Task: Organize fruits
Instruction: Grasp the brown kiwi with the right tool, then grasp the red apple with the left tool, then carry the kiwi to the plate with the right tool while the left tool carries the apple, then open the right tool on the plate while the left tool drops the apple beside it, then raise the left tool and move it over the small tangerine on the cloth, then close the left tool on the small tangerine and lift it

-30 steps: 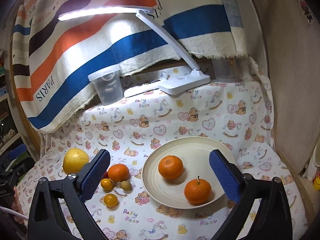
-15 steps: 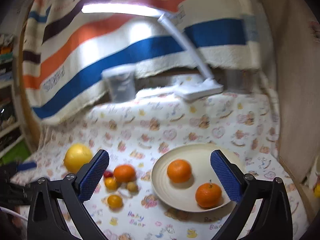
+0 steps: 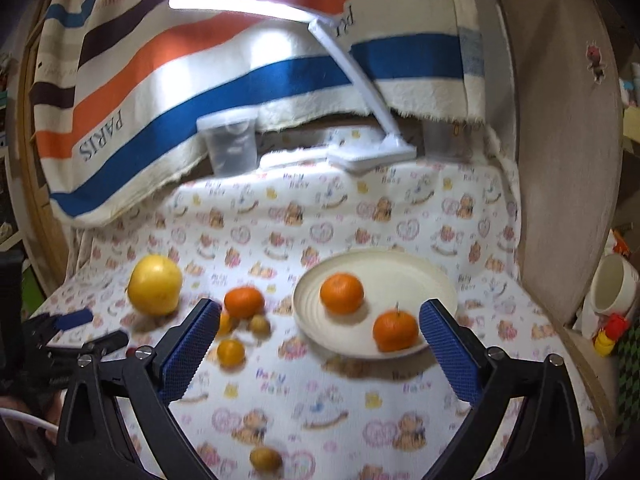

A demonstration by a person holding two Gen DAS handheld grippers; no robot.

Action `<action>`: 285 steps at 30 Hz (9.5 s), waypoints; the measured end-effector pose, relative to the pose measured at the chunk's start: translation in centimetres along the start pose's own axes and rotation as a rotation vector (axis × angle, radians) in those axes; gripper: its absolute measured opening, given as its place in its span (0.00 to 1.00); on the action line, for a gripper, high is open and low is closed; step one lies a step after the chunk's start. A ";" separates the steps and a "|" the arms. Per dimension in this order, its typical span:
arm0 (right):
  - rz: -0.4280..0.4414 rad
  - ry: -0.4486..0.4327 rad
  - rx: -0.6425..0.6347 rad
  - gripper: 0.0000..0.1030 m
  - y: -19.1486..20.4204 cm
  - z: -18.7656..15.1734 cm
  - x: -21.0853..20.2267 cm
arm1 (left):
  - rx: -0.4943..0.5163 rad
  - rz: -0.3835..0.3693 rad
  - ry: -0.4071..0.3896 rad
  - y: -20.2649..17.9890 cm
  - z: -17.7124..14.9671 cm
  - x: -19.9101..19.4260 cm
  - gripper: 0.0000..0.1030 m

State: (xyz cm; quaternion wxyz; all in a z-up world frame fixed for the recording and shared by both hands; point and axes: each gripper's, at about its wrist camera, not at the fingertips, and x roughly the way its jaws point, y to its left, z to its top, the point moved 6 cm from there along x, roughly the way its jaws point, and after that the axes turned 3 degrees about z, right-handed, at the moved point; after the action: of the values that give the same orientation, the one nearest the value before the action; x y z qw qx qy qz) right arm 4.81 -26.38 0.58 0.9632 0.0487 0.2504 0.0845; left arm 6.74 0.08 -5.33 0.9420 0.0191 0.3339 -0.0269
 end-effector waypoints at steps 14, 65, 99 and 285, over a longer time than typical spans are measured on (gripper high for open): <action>0.113 0.307 -0.008 0.60 1.3 -7.0 1.6 | -0.034 -0.002 0.035 0.3 -0.7 0.9 0.77; 0.078 0.265 -0.045 0.24 1.1 -6.6 0.9 | -0.037 -0.068 0.145 -0.4 -2.4 3.4 0.24; -0.005 0.176 0.012 0.24 -4.7 3.6 7.0 | 0.083 -0.228 0.035 -14.7 11.6 3.1 0.24; -0.012 0.050 0.107 0.69 -3.3 2.4 4.7 | 0.023 -0.132 -0.012 -4.9 5.8 2.6 0.26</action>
State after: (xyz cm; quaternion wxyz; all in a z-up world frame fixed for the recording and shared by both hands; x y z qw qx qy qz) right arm 10.52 -28.80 0.00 0.9532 0.0967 0.2787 0.0661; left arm 12.15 -5.25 -2.54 0.9399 0.0075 0.3285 -0.0929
